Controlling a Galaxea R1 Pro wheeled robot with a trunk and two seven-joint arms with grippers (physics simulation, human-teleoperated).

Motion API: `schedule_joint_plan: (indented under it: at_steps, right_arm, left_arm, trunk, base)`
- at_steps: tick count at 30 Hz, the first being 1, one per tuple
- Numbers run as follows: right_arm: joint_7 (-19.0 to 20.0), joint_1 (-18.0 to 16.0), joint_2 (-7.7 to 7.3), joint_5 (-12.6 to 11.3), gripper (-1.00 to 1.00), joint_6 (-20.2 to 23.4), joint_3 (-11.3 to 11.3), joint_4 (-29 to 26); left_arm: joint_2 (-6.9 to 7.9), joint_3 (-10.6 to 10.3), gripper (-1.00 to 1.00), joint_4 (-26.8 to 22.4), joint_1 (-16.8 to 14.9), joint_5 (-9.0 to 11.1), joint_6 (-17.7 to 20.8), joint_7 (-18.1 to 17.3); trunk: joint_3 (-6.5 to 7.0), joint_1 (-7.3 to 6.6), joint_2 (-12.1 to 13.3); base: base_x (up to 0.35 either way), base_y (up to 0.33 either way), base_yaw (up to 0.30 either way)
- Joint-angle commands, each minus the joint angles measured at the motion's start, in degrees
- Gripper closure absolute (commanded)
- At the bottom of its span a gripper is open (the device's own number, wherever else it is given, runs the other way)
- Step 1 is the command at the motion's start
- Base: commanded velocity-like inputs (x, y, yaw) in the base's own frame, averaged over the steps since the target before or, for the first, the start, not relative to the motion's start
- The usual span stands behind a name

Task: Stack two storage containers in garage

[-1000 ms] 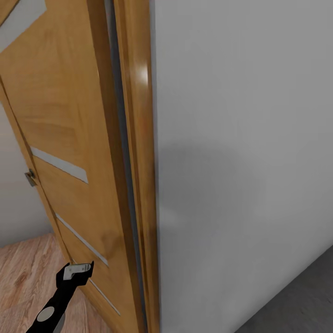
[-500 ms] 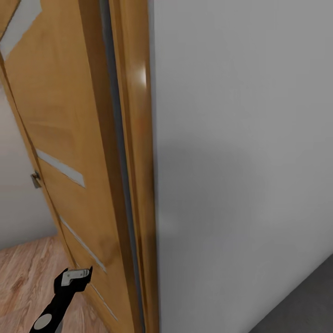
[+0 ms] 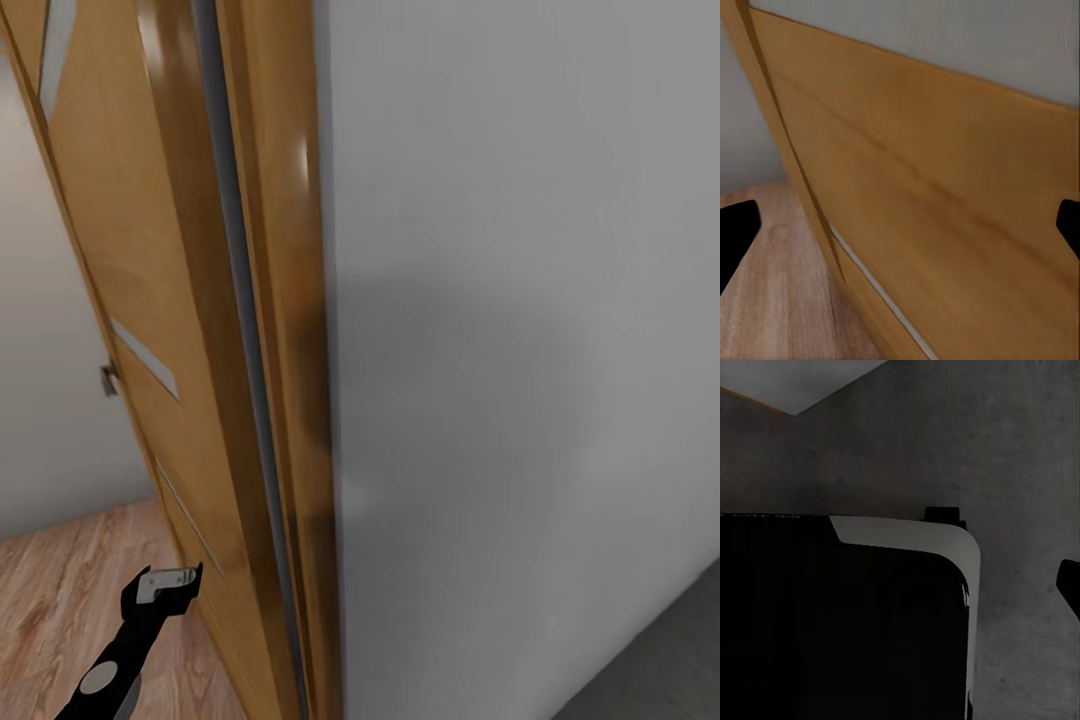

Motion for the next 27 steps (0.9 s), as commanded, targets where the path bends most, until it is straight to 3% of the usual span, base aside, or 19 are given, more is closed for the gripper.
schedule_joint_plan:
  at_steps: [1,27]
  right_arm:
    - [0.3,0.0,-0.01,0.0,-1.0,-0.2,-0.3,0.1]
    - [0.3,0.0,0.01,0.0,-1.0,-0.2,-0.3,0.1]
  left_arm:
    - [-0.05,0.0,-1.0,0.0,-0.2,-0.1,-0.2,-0.7]
    - [-0.05,0.0,-1.0,0.0,-0.2,-0.1,-0.2,-0.7]
  trunk:
    - [-0.05,0.01,0.0]
    - [-0.05,0.01,0.0]
  base:
    - [0.04,0.0,0.0]
    - [0.01,0.0,0.0]
